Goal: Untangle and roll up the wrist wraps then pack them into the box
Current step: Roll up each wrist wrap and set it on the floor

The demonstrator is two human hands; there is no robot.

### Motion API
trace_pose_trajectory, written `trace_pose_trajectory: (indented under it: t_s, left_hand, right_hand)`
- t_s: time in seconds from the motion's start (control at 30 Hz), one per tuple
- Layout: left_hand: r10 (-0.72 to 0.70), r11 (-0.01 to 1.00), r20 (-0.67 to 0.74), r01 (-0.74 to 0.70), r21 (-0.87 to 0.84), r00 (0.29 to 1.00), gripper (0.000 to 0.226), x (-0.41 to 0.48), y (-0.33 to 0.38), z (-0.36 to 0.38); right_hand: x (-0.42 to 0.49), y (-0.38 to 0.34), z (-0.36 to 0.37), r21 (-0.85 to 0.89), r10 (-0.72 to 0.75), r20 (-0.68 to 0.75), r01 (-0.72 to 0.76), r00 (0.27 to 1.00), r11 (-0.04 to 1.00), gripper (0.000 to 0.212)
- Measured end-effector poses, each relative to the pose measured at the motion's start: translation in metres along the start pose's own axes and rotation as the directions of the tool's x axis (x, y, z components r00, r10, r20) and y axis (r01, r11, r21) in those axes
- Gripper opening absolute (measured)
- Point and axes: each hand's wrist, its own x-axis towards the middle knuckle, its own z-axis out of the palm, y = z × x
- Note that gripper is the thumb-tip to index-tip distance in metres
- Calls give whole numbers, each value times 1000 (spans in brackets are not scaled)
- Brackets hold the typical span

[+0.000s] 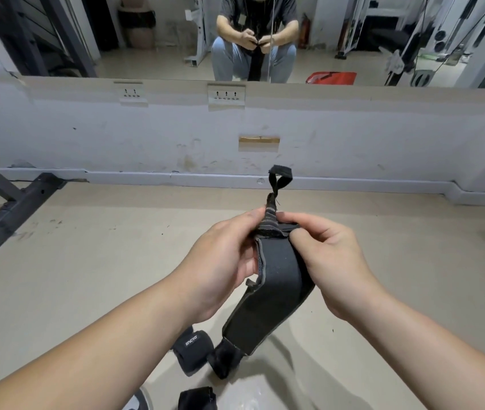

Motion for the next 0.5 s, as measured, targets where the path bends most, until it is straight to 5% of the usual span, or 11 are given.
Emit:
trace_pose_trajectory:
  t_s: [0.13,0.5]
  left_hand:
    - [108,954,-81,-80,288,991,34,-2,-3,-1]
    - [84,968,-138,-48,245,987,42,-1,-1,-5]
  right_hand:
    - [-7,-7,0,8,23,108,-24,994,1000,40]
    - [-5,-5,-5,164,96,172,-125,980,978,25]
